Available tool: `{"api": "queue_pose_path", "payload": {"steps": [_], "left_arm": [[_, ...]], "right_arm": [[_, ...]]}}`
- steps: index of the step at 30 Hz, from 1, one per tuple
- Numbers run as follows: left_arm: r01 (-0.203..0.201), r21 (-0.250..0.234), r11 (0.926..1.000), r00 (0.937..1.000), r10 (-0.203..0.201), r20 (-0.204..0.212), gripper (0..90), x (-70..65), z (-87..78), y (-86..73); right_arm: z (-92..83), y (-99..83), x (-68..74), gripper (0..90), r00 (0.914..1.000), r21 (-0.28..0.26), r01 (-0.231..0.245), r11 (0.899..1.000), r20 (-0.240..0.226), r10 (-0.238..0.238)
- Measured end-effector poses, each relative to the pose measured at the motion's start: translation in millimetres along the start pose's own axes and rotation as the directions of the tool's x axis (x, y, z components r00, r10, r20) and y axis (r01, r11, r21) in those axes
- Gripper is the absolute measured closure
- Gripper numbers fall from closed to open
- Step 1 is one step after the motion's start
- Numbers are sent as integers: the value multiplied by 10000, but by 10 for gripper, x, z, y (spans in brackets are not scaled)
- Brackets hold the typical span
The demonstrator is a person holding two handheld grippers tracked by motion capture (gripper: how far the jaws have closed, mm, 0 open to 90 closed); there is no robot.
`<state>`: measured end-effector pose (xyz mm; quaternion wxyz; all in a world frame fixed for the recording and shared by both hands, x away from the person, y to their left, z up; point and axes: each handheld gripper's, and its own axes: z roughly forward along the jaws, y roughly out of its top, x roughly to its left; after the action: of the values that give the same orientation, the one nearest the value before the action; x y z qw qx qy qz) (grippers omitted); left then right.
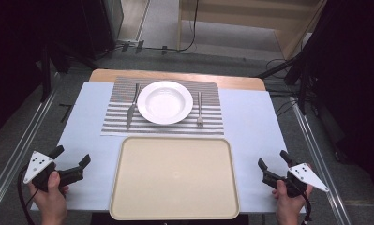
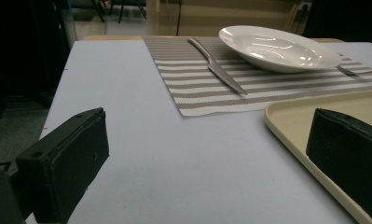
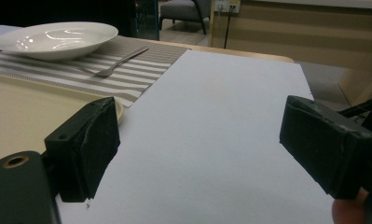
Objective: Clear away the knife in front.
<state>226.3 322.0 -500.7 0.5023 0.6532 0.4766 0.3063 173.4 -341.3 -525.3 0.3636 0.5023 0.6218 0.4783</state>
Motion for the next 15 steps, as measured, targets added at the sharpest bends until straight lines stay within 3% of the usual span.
{"api": "queue_pose_path", "payload": {"steps": [5, 15], "left_arm": [[-187, -130, 9997, 9997, 185, -138, 0, -38, -13, 66], [-313, -152, 9994, 9991, 317, 268, 0, -161, 66, 325]], "right_arm": [[-5, -2, -6, 127, 10000, -71, -39, 10000, -64, 38], [-11, 6, 8, 127, 9996, -150, 15, 9999, -273, -19]]}}
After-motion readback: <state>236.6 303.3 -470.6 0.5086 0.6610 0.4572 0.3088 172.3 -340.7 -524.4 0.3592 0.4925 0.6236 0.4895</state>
